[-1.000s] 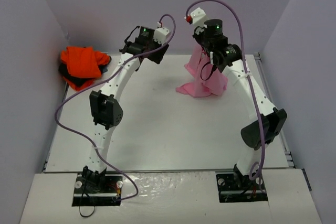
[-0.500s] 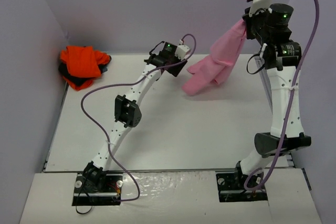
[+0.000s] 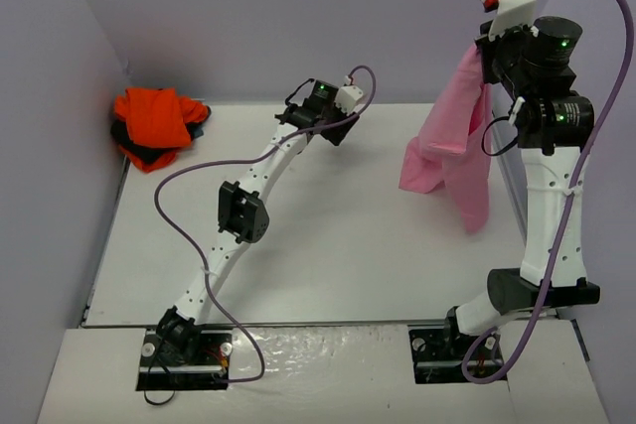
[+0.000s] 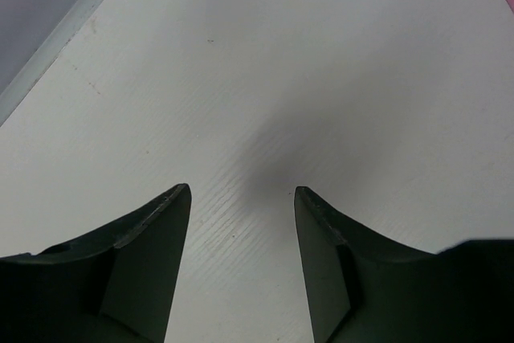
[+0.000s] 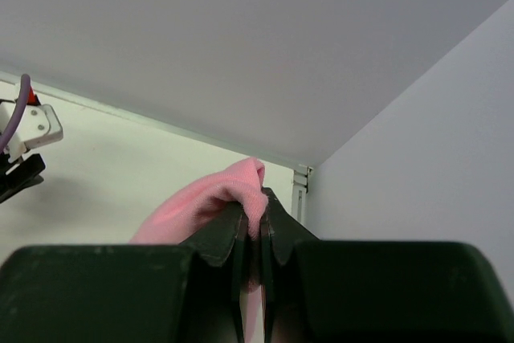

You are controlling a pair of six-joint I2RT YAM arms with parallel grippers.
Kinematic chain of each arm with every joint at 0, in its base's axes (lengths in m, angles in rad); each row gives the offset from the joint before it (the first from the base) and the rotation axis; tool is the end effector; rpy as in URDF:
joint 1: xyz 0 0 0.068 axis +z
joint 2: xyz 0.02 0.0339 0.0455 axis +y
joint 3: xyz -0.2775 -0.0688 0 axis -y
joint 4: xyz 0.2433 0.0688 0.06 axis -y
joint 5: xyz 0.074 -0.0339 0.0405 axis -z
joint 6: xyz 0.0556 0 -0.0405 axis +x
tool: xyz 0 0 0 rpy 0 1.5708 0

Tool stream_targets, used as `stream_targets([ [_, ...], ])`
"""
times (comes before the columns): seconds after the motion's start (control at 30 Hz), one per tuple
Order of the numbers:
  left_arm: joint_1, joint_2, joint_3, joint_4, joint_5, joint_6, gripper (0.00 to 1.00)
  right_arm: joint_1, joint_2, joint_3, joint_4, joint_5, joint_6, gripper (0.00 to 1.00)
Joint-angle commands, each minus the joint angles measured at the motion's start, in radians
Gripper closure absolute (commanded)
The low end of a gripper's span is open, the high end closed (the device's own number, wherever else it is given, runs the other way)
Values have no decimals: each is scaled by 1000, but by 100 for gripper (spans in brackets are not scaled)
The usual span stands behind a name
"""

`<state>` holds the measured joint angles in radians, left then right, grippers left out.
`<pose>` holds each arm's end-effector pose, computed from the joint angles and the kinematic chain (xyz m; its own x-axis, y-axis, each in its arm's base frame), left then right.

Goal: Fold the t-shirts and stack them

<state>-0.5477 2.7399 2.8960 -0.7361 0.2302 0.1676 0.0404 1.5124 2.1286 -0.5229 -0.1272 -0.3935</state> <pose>0.5172 -0.3303 0.2489 -0.3496 0.4035 -0.8456 0.7386 0.6740 0.0162 0.2957 0.0190 0.5921 0.1497 -0.3746 -0.9150 -0.1179 0.9121 -0.3927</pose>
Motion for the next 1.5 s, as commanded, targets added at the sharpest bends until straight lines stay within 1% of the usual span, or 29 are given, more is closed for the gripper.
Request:
stream_targets([
  [0.0,-13,-72,41,57,82,-8,49,-5,-25,1,75,-43,-4,98],
  [0.1,-58,-44,73,14,142,3,45,-6,-17,0,77,-44,0,98],
  [0.2,-107,-47,69,-45,226,15,42,-6,-22,-2,82,-38,-4,98],
  [0.33,-145,-57,6,-31,240,-44,42,-7,-28,5,102,42,-12,99],
  [0.4,-185,-30,26,-32,207,-57,42,-9,-31,1,105,51,-13,99],
  [0.5,-242,-10,41,-27,128,-34,42,-8,-40,-12,107,43,-11,99],
  [0.6,-275,11,55,-17,126,-40,42,-8,-48,-16,108,53,-15,99],
  [0.8,-302,56,105,-19,125,-41,42,-10,-57,-21,107,68,-26,99],
  [1.0,-317,118,184,-5,52,-17,43,-8,-57,-17,101,60,-21,99],
  [1.2,-333,166,235,45,-24,37,42,-10,-46,5,93,47,-5,99],
  [1.27,-342,173,238,61,-48,47,42,-10,-44,10,92,43,-4,98],
  [1.33,-359,179,208,102,-94,78,42,-10,-44,14,87,43,-2,98],
  [1.47,-368,192,176,160,-107,144,42,-11,-55,11,81,49,-9,98],
])
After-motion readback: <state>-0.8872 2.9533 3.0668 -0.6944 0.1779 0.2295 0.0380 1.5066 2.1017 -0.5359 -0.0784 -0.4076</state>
